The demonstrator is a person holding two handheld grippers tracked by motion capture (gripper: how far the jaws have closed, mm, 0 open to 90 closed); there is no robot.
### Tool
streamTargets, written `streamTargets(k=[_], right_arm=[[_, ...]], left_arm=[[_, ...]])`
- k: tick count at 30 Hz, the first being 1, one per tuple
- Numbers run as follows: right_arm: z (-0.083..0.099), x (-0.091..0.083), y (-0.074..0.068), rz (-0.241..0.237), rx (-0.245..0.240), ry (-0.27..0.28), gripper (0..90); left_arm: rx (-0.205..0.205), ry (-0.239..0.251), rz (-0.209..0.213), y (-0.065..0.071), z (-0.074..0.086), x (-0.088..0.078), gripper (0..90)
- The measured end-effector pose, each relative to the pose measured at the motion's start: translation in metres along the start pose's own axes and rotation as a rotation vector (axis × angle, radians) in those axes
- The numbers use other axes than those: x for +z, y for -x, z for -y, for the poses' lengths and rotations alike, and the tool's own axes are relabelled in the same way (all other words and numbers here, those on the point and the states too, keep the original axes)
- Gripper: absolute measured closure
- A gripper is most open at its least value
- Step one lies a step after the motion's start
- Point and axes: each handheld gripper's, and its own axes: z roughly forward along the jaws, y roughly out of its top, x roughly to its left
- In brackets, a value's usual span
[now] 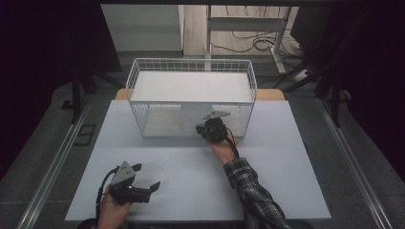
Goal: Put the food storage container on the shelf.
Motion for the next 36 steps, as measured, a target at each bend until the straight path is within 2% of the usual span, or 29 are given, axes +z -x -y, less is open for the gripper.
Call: streamTargets(k=[9, 12, 22, 29, 36], right_arm=[[0.0, -0.003, -0.001, -0.003, -0.006, -0.001, 87.6], [0.0, -0.007, -0.004, -0.01, -0.011, 0.005, 80.2], [0.003, -0.018, -0.01, -0.026, -0.023, -0.002, 46.1], [0.007, -0.026, -0.014, -0.071, -0.035, -0.005, 31.6], [0.011, -0.036, -0.02, -0.071, -0.083, 0.005, 19.9]], left_arm=[[-0.005, -0.011, 0.003, 0.0, 0.0, 0.001, 3.9], [-0.004, -0.013, 0.002, 0.0, 0.0, 0.001, 3.8], [-0.013, -0.02, 0.015, -0.001, 0.001, 0.003, 3.5], [-0.014, -0.017, 0.039, -0.002, 0.001, 0.004, 3.5], [-0.016, -0.017, 0.045, -0.003, 0.002, 0.005, 3.5]])
